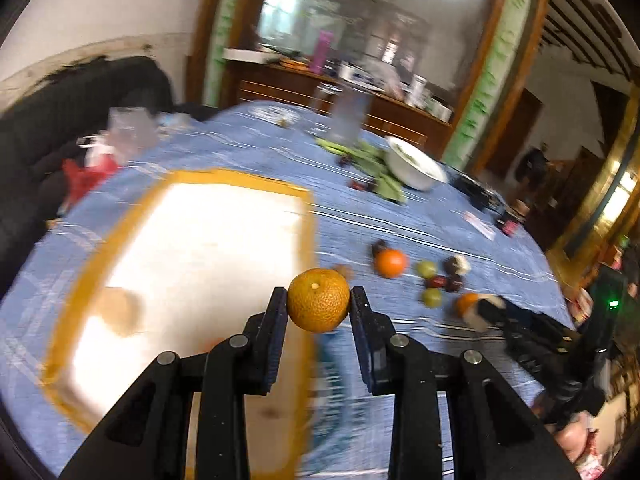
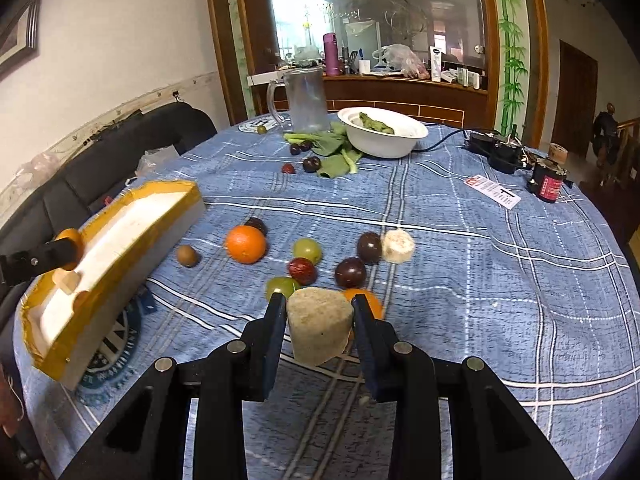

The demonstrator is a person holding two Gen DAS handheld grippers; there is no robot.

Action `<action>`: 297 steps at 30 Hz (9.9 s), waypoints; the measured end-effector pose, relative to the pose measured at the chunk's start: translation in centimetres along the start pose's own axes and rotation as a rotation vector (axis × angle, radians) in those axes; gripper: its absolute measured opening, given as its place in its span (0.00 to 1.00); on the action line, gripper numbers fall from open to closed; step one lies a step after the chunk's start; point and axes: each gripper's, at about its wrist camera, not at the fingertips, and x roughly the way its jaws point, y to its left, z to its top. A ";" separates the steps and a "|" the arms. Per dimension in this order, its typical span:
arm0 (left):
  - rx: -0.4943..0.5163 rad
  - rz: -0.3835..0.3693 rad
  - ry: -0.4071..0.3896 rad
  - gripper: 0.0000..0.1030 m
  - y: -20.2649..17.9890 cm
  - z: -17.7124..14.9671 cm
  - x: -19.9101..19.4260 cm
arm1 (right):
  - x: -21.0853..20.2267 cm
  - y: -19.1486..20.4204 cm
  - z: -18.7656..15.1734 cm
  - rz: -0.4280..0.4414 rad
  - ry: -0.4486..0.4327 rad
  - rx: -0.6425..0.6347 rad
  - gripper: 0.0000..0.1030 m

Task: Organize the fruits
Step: 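Lower the orange and chunk into the foam tray and open both tools, then grasp an orange with the left tool while the right tool grasps another orange, then place both oranges in the foam tray and open both tools, then withdraw both tools from the tray toward the grapes and plums, then grasp a green grape with the left tool while the right tool grasps a dark plum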

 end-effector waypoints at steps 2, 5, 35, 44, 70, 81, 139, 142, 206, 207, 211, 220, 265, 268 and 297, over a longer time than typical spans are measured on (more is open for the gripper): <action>-0.019 0.038 -0.003 0.29 1.7 -0.1 -0.5 | -0.5 0.9 0.3 0.023 -0.005 0.010 0.35; -0.053 0.076 -0.002 0.29 3.8 -0.5 -0.6 | -1.2 3.4 0.9 0.115 0.003 0.022 0.35; -0.165 0.282 -0.011 0.46 11.6 -2.4 -0.7 | 6.7 22.5 2.3 0.205 0.142 -0.225 0.36; -0.161 0.304 -0.040 0.67 11.2 -2.2 -1.8 | 6.3 21.9 2.7 0.208 0.111 -0.203 0.57; -0.027 0.220 -0.006 0.74 3.7 -1.7 -1.4 | -1.7 2.9 0.9 -0.089 -0.006 -0.043 0.71; 0.087 0.064 0.097 0.73 -3.5 -1.4 2.5 | -0.5 -4.8 1.0 -0.104 0.061 0.126 0.71; -0.164 0.203 0.050 0.34 8.2 -1.2 -0.8 | 0.8 -0.2 1.0 0.081 0.035 0.077 0.37; -0.162 0.232 0.053 0.34 9.1 -2.0 -0.8 | 0.2 3.3 1.6 0.174 0.046 0.061 0.37; 0.009 0.163 0.033 0.66 1.2 -3.5 -3.2 | -1.2 4.1 2.9 0.116 -0.042 -0.002 0.78; 0.013 0.164 0.035 0.66 1.0 -3.5 -3.1 | -1.1 3.7 3.0 0.111 -0.044 0.005 0.78; 0.021 0.170 0.044 0.66 0.6 -3.6 -2.9 | -0.8 2.7 2.7 0.087 -0.054 0.029 0.78; 0.028 0.168 0.074 0.66 -0.1 -3.8 -1.8 | 0.5 1.1 1.8 0.067 -0.043 0.067 0.79; 0.119 0.111 0.092 0.69 -5.2 -3.2 1.4 | 1.3 -8.7 4.4 -0.103 -0.095 0.282 0.86; 0.178 0.100 0.089 0.69 -6.7 -3.1 1.7 | 1.2 -9.9 4.5 -0.100 -0.103 0.309 0.86; 0.213 -0.101 0.254 0.50 -10.7 -1.5 9.9 | 7.9 -3.7 2.6 0.012 0.161 0.066 0.26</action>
